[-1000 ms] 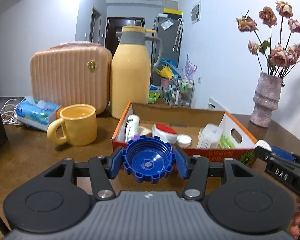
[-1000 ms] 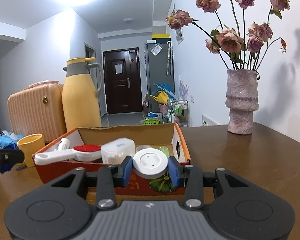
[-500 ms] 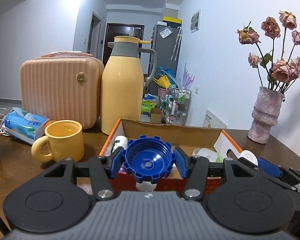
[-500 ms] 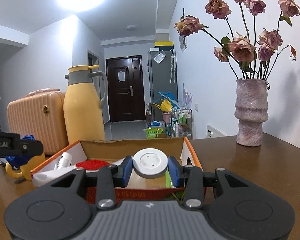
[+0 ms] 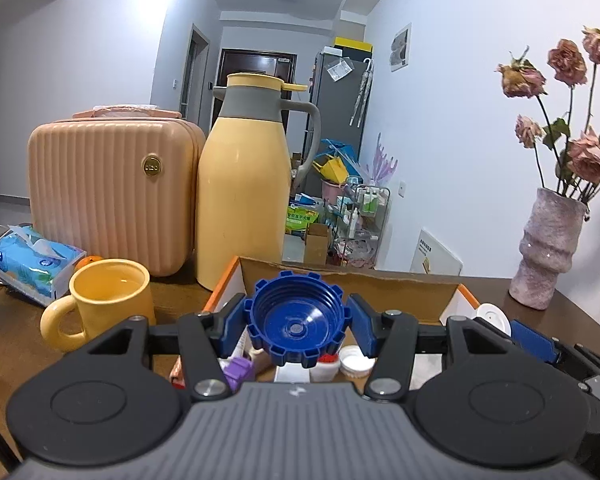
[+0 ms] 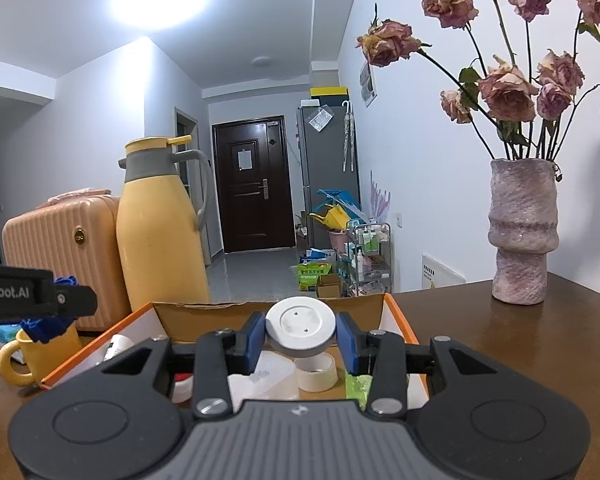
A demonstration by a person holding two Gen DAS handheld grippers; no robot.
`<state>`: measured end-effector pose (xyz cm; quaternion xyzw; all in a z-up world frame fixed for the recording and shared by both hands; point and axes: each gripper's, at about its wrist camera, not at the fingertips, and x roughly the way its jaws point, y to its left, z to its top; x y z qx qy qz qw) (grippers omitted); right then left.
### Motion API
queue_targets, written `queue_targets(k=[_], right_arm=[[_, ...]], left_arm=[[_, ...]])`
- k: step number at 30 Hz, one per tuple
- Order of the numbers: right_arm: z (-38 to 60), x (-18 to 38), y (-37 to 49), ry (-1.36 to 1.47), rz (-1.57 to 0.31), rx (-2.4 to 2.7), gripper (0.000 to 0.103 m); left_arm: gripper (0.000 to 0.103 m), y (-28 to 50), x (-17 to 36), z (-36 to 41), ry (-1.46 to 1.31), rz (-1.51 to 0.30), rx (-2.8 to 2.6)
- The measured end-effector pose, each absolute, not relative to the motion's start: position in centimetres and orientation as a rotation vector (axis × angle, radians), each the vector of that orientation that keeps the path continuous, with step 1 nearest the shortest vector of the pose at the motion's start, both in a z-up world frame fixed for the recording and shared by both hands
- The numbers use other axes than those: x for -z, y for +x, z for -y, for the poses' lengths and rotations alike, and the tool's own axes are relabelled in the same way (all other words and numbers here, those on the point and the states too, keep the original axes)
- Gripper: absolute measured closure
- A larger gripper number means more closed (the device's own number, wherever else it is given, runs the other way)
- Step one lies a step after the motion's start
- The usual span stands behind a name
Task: Organize rigid objects
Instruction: 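Carry the white cap and blue cap over the cardboard box with both grippers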
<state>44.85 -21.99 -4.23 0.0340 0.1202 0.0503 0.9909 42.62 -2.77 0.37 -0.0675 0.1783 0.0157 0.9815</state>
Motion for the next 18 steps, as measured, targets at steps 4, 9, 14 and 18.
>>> queue_targets(k=[4,9,14,18], right_arm=[[21.8,4.3,46.1,0.069,-0.247,-0.094,0.065],[21.8,4.4,47.5,0.067,-0.251,-0.091,0.065],[21.6,4.7,48.8,0.058,-0.264,-0.092,0.065],[21.5,4.8,49.6,0.047,-0.27,-0.093,0.065]], left_arm=[[0.048,43.9,-0.5,2.3,-0.141,-0.36,-0.038],[0.048,45.4,-0.5,2.2,-0.127,-0.364,-0.047],[0.048,46.8,-0.2,1.9,-0.124,-0.376,-0.054],[0.048,48.0,-0.1,1.4,-0.122,-0.383,-0.06]])
